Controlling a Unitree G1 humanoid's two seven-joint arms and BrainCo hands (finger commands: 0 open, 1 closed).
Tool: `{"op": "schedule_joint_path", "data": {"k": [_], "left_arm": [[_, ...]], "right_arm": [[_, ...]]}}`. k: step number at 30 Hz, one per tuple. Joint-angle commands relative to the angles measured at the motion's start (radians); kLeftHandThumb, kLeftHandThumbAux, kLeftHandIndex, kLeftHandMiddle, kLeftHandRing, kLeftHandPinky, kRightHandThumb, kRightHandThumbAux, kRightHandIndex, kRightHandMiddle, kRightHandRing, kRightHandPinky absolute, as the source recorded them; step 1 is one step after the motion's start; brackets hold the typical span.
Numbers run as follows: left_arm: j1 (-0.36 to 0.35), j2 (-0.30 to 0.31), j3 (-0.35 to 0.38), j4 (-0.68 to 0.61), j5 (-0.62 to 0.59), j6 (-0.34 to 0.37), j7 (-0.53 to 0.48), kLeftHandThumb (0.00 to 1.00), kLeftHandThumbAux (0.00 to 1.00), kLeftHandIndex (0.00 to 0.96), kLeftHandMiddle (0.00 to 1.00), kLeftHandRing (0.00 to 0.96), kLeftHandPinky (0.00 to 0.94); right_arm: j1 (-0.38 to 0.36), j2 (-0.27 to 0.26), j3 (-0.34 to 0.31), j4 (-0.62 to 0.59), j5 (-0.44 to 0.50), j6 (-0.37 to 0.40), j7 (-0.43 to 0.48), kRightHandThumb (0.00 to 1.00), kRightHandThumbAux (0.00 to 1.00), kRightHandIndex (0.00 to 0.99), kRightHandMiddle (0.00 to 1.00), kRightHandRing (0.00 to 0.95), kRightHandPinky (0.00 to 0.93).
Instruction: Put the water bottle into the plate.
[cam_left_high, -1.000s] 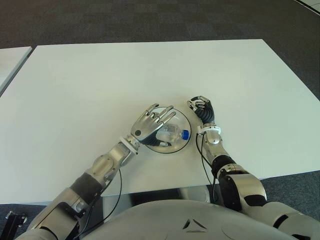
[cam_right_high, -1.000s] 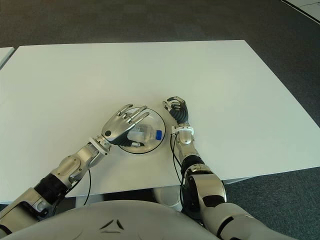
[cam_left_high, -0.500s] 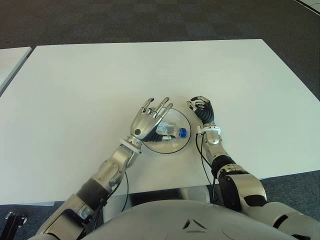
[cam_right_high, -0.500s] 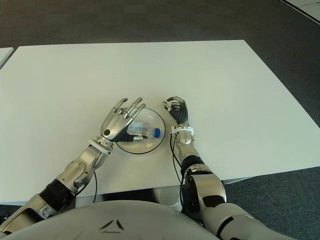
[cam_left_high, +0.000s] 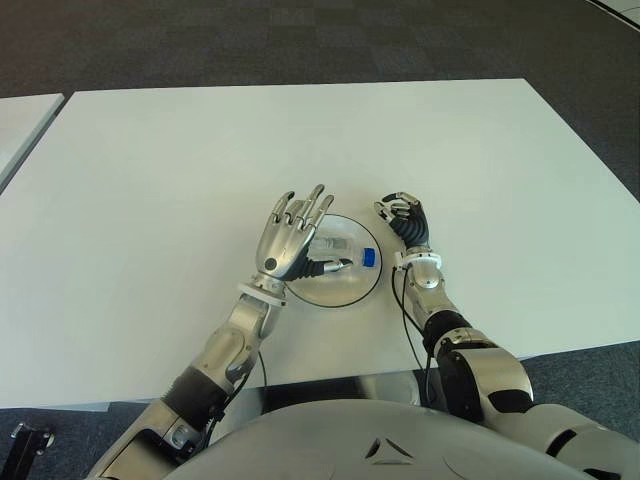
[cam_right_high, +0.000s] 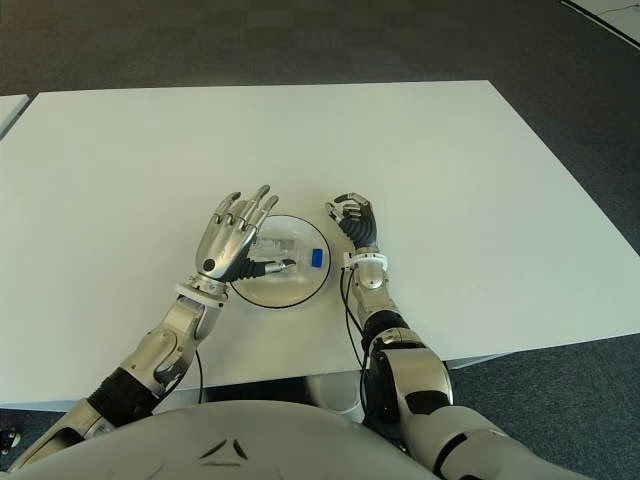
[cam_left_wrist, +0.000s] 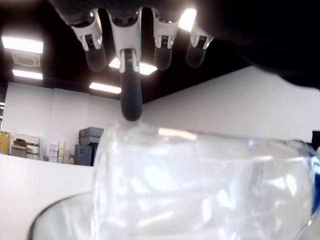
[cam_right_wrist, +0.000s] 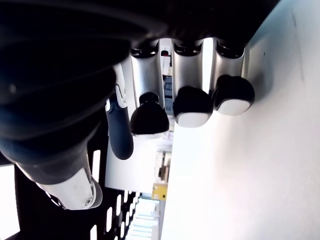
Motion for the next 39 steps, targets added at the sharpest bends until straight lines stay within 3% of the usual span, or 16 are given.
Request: {"op": "schedule_joint_path", "data": {"k": [1, 8, 17, 23, 25, 29, 32, 39], "left_arm": [[0.005, -0.028, 0.014, 0.049, -0.015, 0.005, 0.109, 0.201, 0.204, 0.0, 0.0, 0.0, 0.0], [-0.007, -0.051, 0.02, 0.095, -0.024, -0.004, 0.22, 0.191, 0.197, 0.0, 0.0, 0.0, 0.0], [0.005, -0.074, 0.046, 0.097, -0.069, -0.003, 0.282, 0.184, 0.223, 0.0, 0.0, 0.0, 0.0], [0.125, -0.1, 0.094, -0.097, -0.321, -0.091, 0.097, 0.243, 0.262, 0.0, 0.0, 0.0, 0.0], [0.136, -0.127, 0.119, -0.096, -0.413, -0.145, 0.09, 0.26, 0.282, 0.0, 0.0, 0.0, 0.0], [0.088, -0.161, 0.171, -0.006, -0.506, -0.24, 0.132, 0.252, 0.348, 0.0, 0.0, 0.0, 0.0], [0.038, -0.174, 0.215, 0.08, -0.549, -0.293, 0.151, 0.145, 0.438, 0.0, 0.0, 0.0, 0.0], [-0.001, -0.188, 0.368, 0.186, -0.726, -0.389, 0.113, 0.014, 0.526, 0.0, 0.0, 0.0, 0.0]], "right_arm": [[0.049, 0.008, -0.002, 0.035, 0.009, 0.05, 0.007, 0.737, 0.712, 0.44, 0.891, 0.886, 0.889], [0.05, 0.007, -0.002, 0.034, 0.007, 0.051, 0.007, 0.737, 0.712, 0.44, 0.888, 0.884, 0.888], [0.05, 0.008, -0.002, 0.035, 0.006, 0.047, 0.005, 0.737, 0.712, 0.44, 0.889, 0.886, 0.891], [0.05, 0.008, 0.0, 0.034, 0.004, 0.047, 0.005, 0.738, 0.712, 0.44, 0.889, 0.887, 0.891], [0.05, 0.009, -0.001, 0.033, 0.004, 0.048, 0.005, 0.737, 0.712, 0.44, 0.889, 0.886, 0.89], [0.051, 0.009, -0.001, 0.034, 0.005, 0.043, 0.006, 0.737, 0.712, 0.44, 0.888, 0.885, 0.889], [0.051, 0.009, -0.001, 0.035, 0.005, 0.04, 0.007, 0.738, 0.713, 0.44, 0.889, 0.887, 0.891], [0.048, 0.011, -0.003, 0.035, 0.007, 0.052, 0.007, 0.738, 0.713, 0.44, 0.888, 0.885, 0.887]]}}
